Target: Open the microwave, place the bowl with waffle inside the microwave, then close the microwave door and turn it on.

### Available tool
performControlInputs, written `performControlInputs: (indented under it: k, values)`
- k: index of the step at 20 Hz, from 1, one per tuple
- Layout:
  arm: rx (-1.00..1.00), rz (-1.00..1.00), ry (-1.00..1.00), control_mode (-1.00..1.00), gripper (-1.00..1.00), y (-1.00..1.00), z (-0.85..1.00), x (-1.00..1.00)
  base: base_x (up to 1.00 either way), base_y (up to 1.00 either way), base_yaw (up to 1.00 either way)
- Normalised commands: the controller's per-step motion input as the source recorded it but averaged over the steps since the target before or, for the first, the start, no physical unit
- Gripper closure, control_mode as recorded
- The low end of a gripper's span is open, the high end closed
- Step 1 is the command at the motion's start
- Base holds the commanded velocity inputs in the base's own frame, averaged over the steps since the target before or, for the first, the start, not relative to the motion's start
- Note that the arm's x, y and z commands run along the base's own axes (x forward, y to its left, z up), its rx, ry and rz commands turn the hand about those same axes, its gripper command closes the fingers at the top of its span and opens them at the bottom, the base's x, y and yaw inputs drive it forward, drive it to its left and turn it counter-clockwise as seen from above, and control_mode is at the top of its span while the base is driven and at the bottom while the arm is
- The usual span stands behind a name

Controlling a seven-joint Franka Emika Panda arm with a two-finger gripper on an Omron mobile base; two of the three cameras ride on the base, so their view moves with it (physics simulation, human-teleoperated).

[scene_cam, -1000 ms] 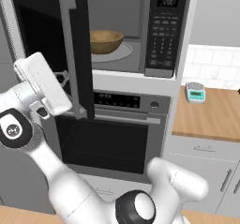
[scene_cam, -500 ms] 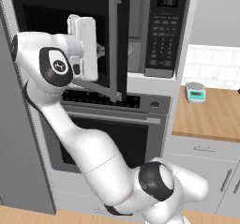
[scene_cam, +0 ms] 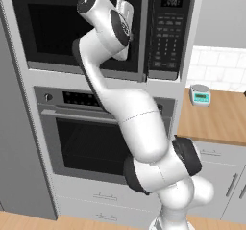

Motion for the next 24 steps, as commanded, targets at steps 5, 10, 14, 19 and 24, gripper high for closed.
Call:
performControlInputs:
  k: [5, 10, 14, 19, 24]
  values:
    - [0.12, 0.22, 0.00, -1.00, 1.00, -0.59, -0.46, 1.00, 0.00, 0.00, 0.00]
    - [0.02, 0.24, 0.00, -1.00, 1.00, -0.29, -0.74, 1.00, 0.00, 0.00, 0.00]
    - [-0.02, 0.24, 0.00, -1.00, 1.00, 0.00, -1.00, 1.00, 0.00, 0.00, 0.00]
    - [-0.19, 0.13, 0.04, -1.00, 1.00, 0.65, -0.87, 0.71, 0.00, 0.00, 0.00]
    - [-0.26, 0.08, 0.02, -1.00, 1.00, 1.00, -0.43, -0.09, 0.00, 0.00, 0.00]
